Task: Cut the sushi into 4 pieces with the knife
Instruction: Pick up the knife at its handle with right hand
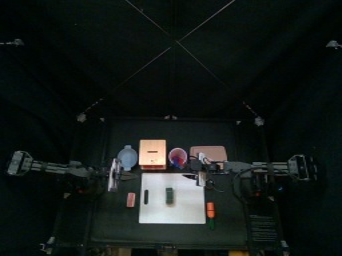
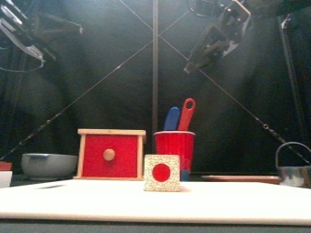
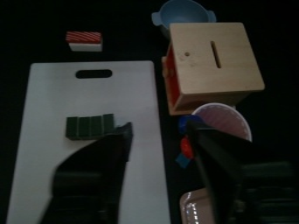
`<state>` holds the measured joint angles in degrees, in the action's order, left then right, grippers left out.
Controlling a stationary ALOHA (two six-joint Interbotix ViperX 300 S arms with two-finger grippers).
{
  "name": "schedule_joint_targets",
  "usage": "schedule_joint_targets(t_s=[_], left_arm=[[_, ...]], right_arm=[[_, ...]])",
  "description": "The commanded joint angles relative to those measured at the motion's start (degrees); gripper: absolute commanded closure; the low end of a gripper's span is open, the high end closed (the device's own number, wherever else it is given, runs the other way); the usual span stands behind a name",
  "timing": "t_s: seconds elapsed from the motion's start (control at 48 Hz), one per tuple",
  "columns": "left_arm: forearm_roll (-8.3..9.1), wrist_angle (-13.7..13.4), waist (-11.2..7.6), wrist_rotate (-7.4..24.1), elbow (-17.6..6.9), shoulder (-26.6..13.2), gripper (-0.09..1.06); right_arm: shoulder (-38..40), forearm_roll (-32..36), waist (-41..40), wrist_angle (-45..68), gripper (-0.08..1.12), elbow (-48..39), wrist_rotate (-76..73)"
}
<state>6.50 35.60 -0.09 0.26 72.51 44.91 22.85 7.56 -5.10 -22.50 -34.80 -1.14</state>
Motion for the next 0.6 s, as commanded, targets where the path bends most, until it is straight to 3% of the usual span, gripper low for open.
schedule_joint_targets(t_s=[0.021,0.229,0.604], left_arm=[[0.09,0.5,0.44,0.1,-0.6,-0.2,0.96],[0.09,0.5,0.7,0.1,-0.5,-0.2,0.96],[0.0,0.4,0.88,0.1,-0.1,-0.2,0.96]], right_arm=[[-1.0,2.6,-0.8,-1.9,-0.03,3.2,0.1],[-5.6,7.9,-1.2,-6.2,0.03,6.1,-0.1],[-12.6,9.4,-1.8,-14.7,0.04,10.9,0.2]])
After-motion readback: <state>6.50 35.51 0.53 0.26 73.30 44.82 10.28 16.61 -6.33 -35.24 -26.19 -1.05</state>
